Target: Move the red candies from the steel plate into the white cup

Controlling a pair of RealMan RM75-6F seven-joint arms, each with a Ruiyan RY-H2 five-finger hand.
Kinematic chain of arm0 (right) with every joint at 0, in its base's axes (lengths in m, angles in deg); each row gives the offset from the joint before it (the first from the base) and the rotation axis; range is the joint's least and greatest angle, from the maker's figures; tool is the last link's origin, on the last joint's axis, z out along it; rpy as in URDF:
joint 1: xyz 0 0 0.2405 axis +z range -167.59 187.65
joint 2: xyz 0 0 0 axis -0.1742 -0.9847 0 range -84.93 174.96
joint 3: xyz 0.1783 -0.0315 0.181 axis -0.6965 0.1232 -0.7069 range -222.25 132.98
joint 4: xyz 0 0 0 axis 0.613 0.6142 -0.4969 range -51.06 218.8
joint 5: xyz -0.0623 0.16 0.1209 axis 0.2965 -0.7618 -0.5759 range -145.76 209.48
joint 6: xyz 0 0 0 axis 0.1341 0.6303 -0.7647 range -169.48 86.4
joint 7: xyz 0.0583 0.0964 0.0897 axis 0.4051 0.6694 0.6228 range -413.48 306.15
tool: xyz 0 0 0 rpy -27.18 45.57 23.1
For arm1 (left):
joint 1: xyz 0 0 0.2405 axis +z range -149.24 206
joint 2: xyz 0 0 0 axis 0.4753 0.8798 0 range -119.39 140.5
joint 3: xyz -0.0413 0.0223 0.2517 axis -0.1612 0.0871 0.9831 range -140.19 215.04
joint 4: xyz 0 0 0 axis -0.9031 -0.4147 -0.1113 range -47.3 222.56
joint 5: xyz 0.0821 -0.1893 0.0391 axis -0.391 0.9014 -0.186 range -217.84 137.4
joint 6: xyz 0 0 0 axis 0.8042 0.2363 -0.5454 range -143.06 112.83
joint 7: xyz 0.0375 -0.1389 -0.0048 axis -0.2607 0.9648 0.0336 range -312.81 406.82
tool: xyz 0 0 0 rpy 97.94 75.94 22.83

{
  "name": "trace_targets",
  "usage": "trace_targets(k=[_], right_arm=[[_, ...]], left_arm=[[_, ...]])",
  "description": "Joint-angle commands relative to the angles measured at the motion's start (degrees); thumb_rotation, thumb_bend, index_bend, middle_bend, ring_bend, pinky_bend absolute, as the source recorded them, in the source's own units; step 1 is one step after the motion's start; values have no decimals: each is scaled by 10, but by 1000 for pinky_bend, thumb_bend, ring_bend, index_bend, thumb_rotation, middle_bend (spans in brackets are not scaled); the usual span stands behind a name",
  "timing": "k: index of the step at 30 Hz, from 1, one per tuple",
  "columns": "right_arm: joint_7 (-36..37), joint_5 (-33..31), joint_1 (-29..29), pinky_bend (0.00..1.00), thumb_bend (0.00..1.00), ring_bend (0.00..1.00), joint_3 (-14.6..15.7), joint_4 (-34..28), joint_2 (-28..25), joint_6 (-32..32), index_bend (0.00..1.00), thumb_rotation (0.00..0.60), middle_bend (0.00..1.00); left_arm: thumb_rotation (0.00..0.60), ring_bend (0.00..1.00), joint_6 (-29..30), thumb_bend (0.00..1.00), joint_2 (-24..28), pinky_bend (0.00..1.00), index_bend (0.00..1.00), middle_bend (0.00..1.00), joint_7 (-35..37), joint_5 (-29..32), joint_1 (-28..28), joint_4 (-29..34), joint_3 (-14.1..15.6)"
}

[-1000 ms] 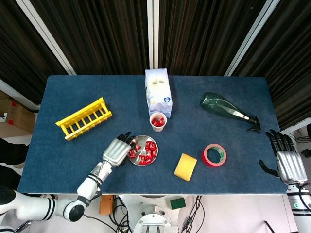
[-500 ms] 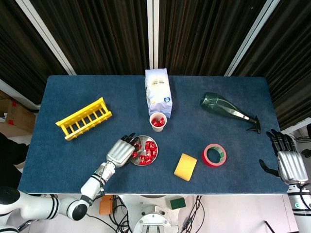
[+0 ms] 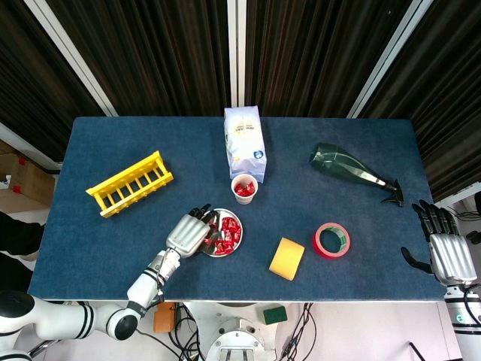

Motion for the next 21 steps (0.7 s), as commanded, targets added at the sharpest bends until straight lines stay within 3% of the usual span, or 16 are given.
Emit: trace_targets(k=[1,12,21], right_arm=[[0,0,0,0,289,0,0,0,0,1,0,600,0],[-1,2,0,0,288,0,1,-1,0,1,0,600,0],[-1,2,-1,0,288,0,1,-1,0,2,0,600,0]], left_arm=[[600,33,3,316,1,204,586,150,5,-6,2,3,-3],[600,34,37,316,32,204,596,155,-4,-32,0,58,-38],[600,34,16,316,-5,204,599,158,-9,-1,-51,25,-114]])
